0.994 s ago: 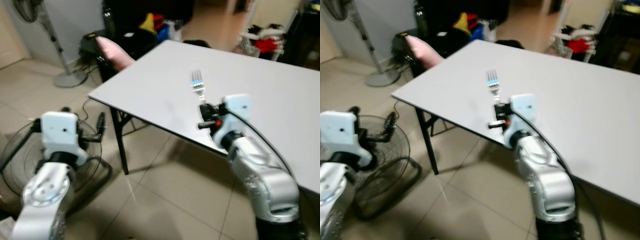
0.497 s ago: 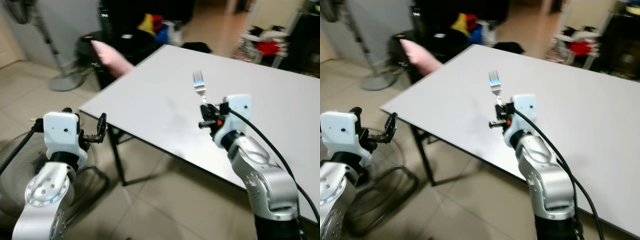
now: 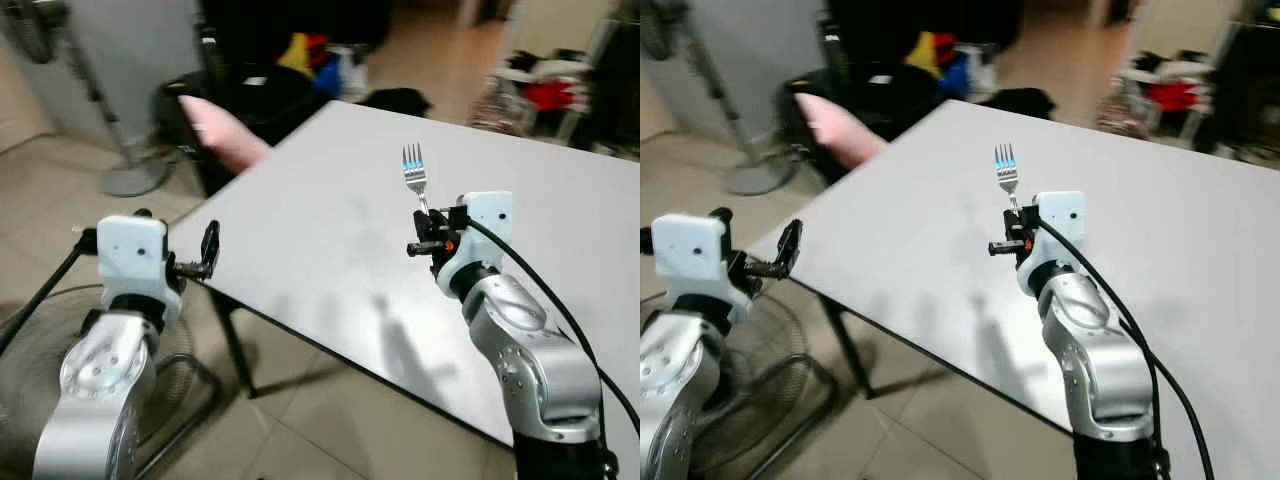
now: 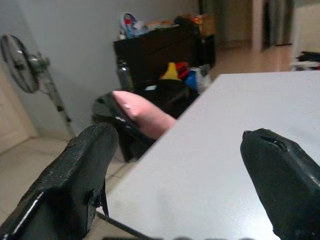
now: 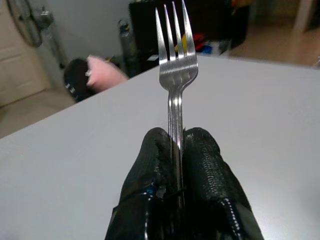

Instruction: Setting the table

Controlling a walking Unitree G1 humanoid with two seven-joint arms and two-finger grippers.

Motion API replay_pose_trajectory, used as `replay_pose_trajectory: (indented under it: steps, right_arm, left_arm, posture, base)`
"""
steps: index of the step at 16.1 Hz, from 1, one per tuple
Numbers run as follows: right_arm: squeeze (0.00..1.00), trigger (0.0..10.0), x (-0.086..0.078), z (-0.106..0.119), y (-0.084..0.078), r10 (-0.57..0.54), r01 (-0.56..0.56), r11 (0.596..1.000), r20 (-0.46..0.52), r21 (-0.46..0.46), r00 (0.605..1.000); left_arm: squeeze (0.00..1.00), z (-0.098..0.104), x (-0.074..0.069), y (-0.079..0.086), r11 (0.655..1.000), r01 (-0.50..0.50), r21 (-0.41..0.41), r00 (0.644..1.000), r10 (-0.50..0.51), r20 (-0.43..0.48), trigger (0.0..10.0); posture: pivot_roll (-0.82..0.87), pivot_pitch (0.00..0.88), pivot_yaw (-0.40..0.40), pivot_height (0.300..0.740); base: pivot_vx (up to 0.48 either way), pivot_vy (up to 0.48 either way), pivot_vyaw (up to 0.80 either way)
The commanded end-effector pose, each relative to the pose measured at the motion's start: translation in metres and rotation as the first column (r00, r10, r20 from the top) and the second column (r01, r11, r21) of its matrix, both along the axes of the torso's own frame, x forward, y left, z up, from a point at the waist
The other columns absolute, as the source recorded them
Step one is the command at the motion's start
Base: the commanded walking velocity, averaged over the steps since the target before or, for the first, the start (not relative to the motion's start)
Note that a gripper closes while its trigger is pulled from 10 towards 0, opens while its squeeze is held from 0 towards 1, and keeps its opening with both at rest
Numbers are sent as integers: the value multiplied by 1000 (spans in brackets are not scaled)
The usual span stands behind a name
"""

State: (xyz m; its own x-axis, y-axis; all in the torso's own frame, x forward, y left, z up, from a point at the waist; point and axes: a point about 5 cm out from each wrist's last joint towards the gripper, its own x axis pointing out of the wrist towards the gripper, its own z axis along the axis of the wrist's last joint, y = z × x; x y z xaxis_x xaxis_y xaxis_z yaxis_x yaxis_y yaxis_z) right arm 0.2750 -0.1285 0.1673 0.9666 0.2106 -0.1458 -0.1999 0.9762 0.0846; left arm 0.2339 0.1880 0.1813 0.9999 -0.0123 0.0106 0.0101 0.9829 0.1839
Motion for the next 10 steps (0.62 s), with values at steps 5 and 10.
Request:
replay_pose_trajectory:
  steps: [5, 10]
  right_arm:
    - [0, 10000, -1, -1, -3, -54, 54, 999, -18, 5, 998]
    - [0, 10000, 0, -1, 1, -60, 61, 998, -27, 28, 998]
  left_arm:
    - [0, -6, 13, -4, 1000, 16, 18, 999, -15, -34, 10000]
    - [0, -3, 16, 8, 998, -51, 35, 998, 51, -20, 10000]
  posture:
    - [-150, 0, 85, 740]
    - [-144, 0, 87, 740]
  base:
    - [0, 367, -594]
    - [0, 192, -800]
